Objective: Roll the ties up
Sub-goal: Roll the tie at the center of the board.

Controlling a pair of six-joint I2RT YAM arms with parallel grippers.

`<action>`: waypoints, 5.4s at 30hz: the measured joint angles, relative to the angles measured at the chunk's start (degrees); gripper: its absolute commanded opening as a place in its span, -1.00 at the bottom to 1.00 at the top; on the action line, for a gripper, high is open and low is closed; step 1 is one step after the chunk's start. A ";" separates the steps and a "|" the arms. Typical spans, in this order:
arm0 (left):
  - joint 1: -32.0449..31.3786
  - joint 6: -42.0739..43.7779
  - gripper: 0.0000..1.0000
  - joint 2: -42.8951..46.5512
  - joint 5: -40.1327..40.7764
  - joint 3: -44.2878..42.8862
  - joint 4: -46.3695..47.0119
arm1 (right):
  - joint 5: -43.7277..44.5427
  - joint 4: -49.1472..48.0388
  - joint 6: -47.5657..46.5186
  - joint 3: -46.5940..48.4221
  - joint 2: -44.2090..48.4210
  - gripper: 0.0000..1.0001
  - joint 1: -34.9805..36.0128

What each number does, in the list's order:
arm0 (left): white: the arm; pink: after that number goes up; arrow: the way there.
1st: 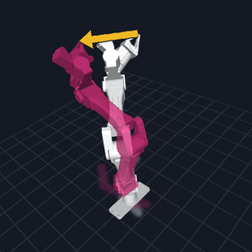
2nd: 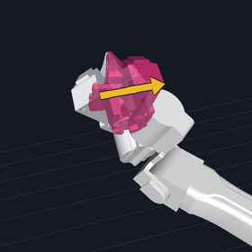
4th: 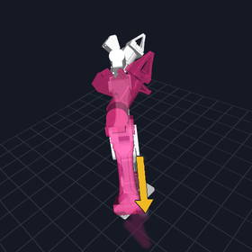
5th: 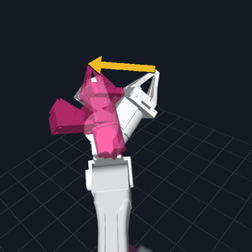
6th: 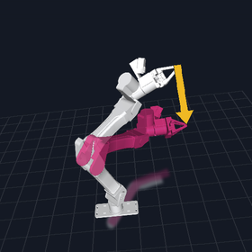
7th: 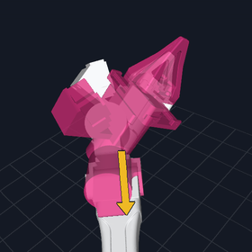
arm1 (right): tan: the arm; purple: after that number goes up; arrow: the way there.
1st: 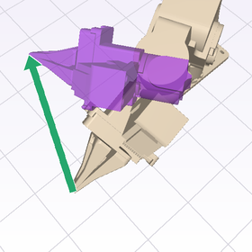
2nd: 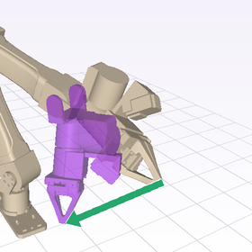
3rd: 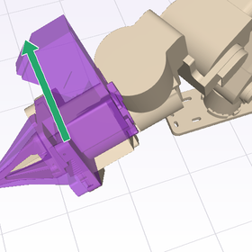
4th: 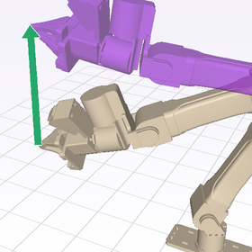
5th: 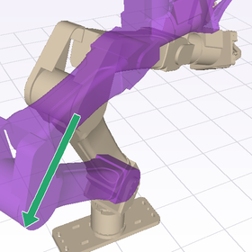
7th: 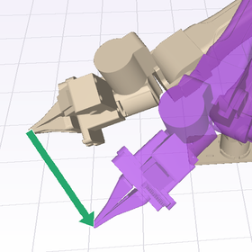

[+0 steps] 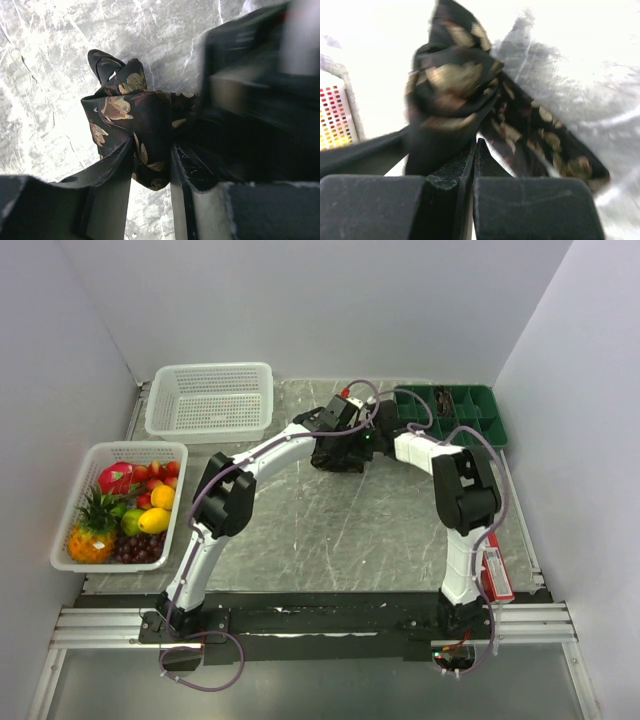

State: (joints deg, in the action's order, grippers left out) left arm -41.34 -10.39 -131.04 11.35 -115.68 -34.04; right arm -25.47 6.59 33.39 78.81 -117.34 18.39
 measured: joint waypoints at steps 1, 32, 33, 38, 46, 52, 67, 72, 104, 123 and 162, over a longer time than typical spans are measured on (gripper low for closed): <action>0.02 -0.02 -0.17 0.00 0.00 0.00 0.09 | 0.66 0.92 -0.55 -0.02 1.25 -1.00 -0.07; 2.80 -3.06 0.50 2.56 -20.24 12.50 15.21 | -1.88 -12.90 -0.59 -13.00 9.46 -1.00 -5.09; 3.10 -3.08 0.50 2.56 -20.85 12.59 15.37 | -2.73 -13.35 -0.44 -12.83 9.18 -1.00 -5.22; 4.28 -3.91 0.51 2.67 -24.02 13.51 16.52 | -5.86 -13.35 -0.33 -10.51 5.99 -1.00 -5.42; 5.20 -4.17 0.56 3.82 -27.32 16.15 18.80 | -8.55 -10.40 -1.92 -7.76 1.68 -1.00 -5.40; 6.71 -5.70 0.59 4.55 -31.08 17.92 21.31 | -7.58 -5.70 -3.82 -4.76 0.42 -1.00 -4.92; 11.02 -11.58 0.88 18.08 -21.40 26.45 28.11 | -6.73 -2.36 -4.90 -2.62 -1.81 -1.00 -4.35; 13.20 -14.10 0.86 13.97 -22.51 28.81 30.88 | -6.84 -2.32 -5.03 -2.62 -1.79 -1.00 -4.33; 15.12 -20.83 0.03 3.56 -35.65 30.51 41.48 | -4.33 2.16 -6.75 7.45 4.13 -1.00 -5.70; 15.12 -20.41 0.18 3.54 -35.65 30.25 41.05 | -0.44 17.77 -7.69 32.70 -18.80 -1.00 -4.94; 15.67 -21.64 0.07 1.64 -40.06 29.22 43.63 | 11.80 22.45 -11.13 31.17 -14.80 -1.00 -2.91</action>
State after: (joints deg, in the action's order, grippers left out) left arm -25.67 -32.03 -129.40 -28.71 -86.46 9.58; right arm -13.67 29.04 22.26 109.97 -132.14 15.49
